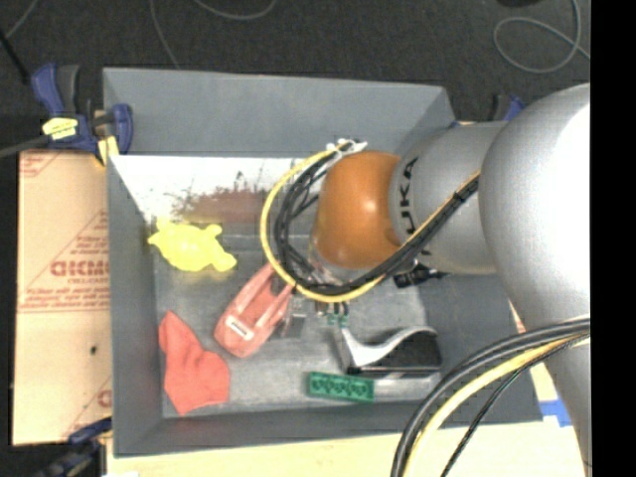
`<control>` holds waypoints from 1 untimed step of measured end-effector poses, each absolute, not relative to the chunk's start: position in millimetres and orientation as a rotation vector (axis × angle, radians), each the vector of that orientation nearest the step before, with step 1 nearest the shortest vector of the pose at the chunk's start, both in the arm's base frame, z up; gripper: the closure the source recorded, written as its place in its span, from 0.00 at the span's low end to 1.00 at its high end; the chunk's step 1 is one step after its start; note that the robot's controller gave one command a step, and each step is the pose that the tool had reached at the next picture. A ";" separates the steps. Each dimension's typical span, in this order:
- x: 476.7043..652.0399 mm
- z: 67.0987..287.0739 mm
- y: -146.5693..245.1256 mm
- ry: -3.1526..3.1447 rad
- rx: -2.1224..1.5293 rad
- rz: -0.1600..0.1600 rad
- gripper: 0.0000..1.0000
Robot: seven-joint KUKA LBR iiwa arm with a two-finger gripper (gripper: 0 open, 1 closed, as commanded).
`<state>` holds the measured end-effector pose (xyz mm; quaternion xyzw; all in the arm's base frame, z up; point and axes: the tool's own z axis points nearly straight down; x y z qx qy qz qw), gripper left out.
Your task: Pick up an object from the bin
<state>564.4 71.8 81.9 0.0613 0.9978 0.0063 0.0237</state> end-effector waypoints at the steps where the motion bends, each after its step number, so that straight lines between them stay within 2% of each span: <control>1: 564.0 83.3 71.6 3.092 0.181 0.018 1.00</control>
Offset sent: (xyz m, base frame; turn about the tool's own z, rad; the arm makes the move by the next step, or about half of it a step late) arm -0.0129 -0.0201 0.1734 -0.0180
